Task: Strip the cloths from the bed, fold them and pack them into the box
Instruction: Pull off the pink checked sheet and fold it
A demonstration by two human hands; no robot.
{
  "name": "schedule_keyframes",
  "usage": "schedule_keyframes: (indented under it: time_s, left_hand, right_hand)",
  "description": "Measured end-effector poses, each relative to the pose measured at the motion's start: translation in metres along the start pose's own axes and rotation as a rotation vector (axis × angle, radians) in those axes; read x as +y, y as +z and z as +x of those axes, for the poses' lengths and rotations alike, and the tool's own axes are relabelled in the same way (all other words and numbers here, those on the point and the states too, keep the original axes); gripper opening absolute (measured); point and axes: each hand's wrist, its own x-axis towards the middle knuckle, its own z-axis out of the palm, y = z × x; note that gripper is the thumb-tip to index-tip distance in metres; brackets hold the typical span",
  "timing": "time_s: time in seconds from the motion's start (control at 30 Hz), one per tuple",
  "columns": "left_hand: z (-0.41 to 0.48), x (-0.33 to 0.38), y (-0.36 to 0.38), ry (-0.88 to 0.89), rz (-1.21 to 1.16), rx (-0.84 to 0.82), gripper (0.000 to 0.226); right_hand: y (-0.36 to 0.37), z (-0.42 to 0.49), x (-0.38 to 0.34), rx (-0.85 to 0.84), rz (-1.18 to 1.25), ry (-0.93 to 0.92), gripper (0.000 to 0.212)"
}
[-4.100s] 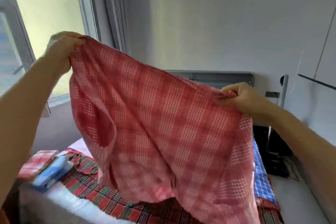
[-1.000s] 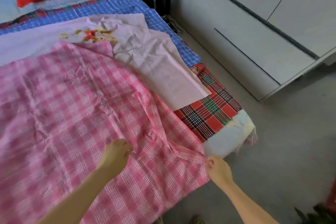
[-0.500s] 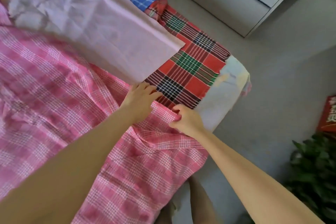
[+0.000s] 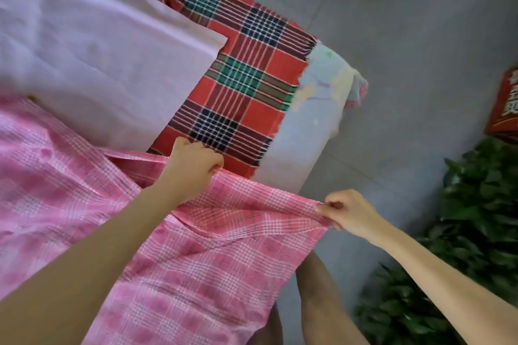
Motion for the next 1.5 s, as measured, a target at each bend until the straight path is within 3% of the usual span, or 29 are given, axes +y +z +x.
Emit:
schedule_keyframes:
  time_s: [0.1, 0.17, 0.27, 0.3, 0.37, 0.43, 0.5, 0.53, 0.7, 0.77, 0.83, 0.9, 1.0, 1.07, 1.17, 1.23, 1.3, 1.37, 1.43, 1.5]
  left_hand:
    - [0.012, 0.006, 0.002, -0.005, -0.018, 0.006, 0.016]
    - [0.01, 0.004, 0.006, 0.002, -0.007, 0.135, 0.016]
    - [-0.009, 0.001, 0.005, 0.085, -0.089, 0.307, 0.021]
    - [-0.019, -0.001, 0.006, 0.163, -0.127, 0.29, 0.016]
    - [-0.039, -0.007, 0.01, 0.32, -0.139, 0.153, 0.011]
    - [-0.054, -0.017, 0.017, 0.411, 0.006, 0.003, 0.022]
    - [-0.06, -0.031, 0.026, 0.409, 0.136, -0.065, 0.035]
    - [-0.061, -0.037, 0.026, 0.389, 0.184, -0.084, 0.039]
    - [-0.056, -0.065, 0.007, 0.232, 0.399, -0.315, 0.028]
    - [-0.057, -0.076, -0.002, 0.21, 0.473, -0.349, 0.019]
    - [-0.058, -0.091, -0.005, 0.19, 0.312, -0.198, 0.017]
    - [-0.059, -0.099, -0.017, 0.039, 0.271, -0.197, 0.032]
    - [-0.06, -0.118, -0.02, -0.136, 0.356, -0.386, 0.045]
    - [-0.065, -0.134, -0.022, -0.193, 0.394, -0.478, 0.05]
    - [-0.067, -0.172, -0.019, -0.398, 0.331, -0.458, 0.071]
    - [-0.069, -0.192, -0.02, -0.549, 0.144, -0.424, 0.075]
    - [-0.071, -0.208, -0.021, -0.655, 0.104, -0.335, 0.071]
    - [-0.075, -0.212, -0.022, -0.706, 0.181, -0.248, 0.069]
    - [-0.077, -0.208, -0.023, -0.705, 0.234, -0.278, 0.068]
    - [-0.079, -0.205, -0.022, -0.686, 0.243, -0.305, 0.058]
  right_hand:
    - [0.008, 0.02, 0.004, 0.073, -0.189, 0.069, 0.037]
    - [0.018, 0.027, 0.002, 0.164, -0.262, 0.113, 0.02]
    - [0.032, 0.012, -0.004, 0.609, -0.276, -0.17, 0.02]
    - [0.037, 0.002, -0.008, 0.663, -0.289, -0.314, 0.024]
    - [0.054, -0.01, -0.009, 0.551, -0.375, -0.489, 0.033]
    - [0.07, -0.01, -0.006, 0.464, -0.482, -0.485, 0.041]
    - [0.08, 0.0, 0.002, 0.495, -0.462, -0.476, 0.019]
    - [0.082, 0.003, 0.003, 0.513, -0.392, -0.474, 0.011]
    - [0.073, 0.006, 0.013, 0.498, -0.052, -0.405, 0.029]
    - [0.073, 0.004, 0.013, 0.421, -0.199, -0.427, 0.034]
    - [0.078, 0.004, 0.008, 0.403, -0.386, -0.402, 0.052]
    - [0.085, 0.009, 0.0, 0.482, -0.378, -0.41, 0.044]
    - [0.086, 0.014, -0.005, 0.574, -0.276, -0.465, 0.012]
    - [0.076, 0.01, -0.004, 0.513, -0.063, -0.341, 0.021]
    - [0.057, 0.005, 0.003, 0.31, 0.12, -0.101, 0.023]
    - [0.048, 0.013, 0.004, 0.238, 0.075, -0.006, 0.031]
    - [0.042, 0.025, -0.004, 0.175, -0.025, 0.098, 0.036]
    - [0.04, 0.034, -0.018, 0.119, -0.287, 0.194, 0.022]
    - [0.034, 0.028, -0.041, 0.25, -0.648, 0.2, 0.006]
    - [0.034, 0.022, -0.069, 0.452, -0.705, 0.037, 0.016]
